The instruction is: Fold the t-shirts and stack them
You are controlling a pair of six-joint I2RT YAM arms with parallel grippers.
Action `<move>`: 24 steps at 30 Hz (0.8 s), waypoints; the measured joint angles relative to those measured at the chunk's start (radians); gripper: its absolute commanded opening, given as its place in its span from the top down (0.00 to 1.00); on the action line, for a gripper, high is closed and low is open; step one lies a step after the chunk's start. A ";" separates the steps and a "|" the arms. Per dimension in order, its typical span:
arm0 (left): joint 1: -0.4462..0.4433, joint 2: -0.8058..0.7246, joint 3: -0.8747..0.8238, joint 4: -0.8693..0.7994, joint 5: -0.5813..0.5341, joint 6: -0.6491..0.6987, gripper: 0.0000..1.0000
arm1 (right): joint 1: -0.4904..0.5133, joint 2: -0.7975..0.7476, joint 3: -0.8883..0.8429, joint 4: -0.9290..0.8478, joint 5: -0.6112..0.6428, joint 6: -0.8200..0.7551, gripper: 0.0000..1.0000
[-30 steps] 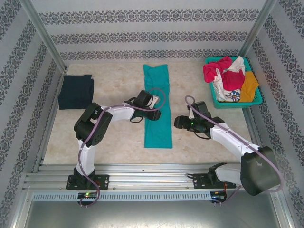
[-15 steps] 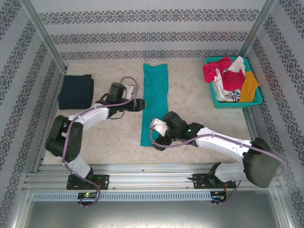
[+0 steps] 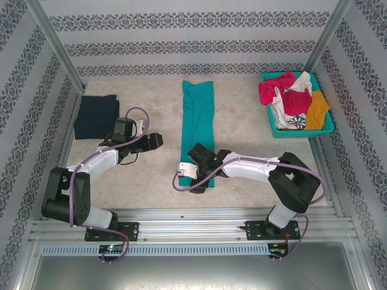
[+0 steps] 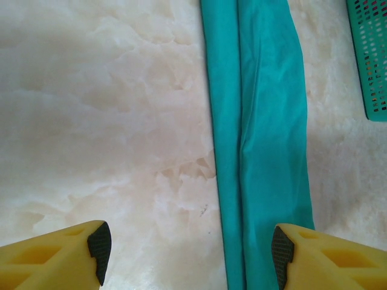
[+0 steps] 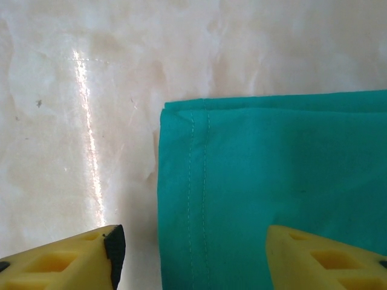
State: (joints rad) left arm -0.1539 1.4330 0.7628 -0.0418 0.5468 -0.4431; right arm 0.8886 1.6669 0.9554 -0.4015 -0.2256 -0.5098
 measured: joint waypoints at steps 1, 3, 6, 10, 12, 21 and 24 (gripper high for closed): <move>0.000 0.000 0.000 0.000 0.000 0.000 0.29 | 0.000 0.013 0.013 -0.011 0.001 -0.010 0.39; 0.000 0.000 0.000 -0.005 0.000 0.001 0.28 | 0.006 0.038 0.040 -0.033 0.006 -0.027 0.40; 0.004 0.000 0.000 -0.005 0.000 0.002 0.28 | 0.018 0.070 0.070 -0.062 0.027 -0.058 0.42; 0.007 -0.002 0.000 -0.010 0.000 0.006 0.28 | 0.018 0.093 0.078 -0.108 0.054 -0.097 0.51; 0.010 -0.002 0.000 -0.012 0.000 0.009 0.28 | 0.018 0.105 0.080 -0.120 0.066 -0.114 0.63; 0.012 -0.002 0.000 -0.012 0.003 0.011 0.28 | 0.018 0.124 0.117 -0.142 0.089 -0.127 1.00; 0.012 -0.002 0.000 -0.012 0.003 0.012 0.28 | 0.019 0.113 0.117 -0.159 0.090 -0.124 1.00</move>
State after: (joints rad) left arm -0.1417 1.4315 0.7628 -0.0536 0.5503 -0.4309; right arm 0.9077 1.7802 1.0721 -0.5610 -0.1360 -0.6342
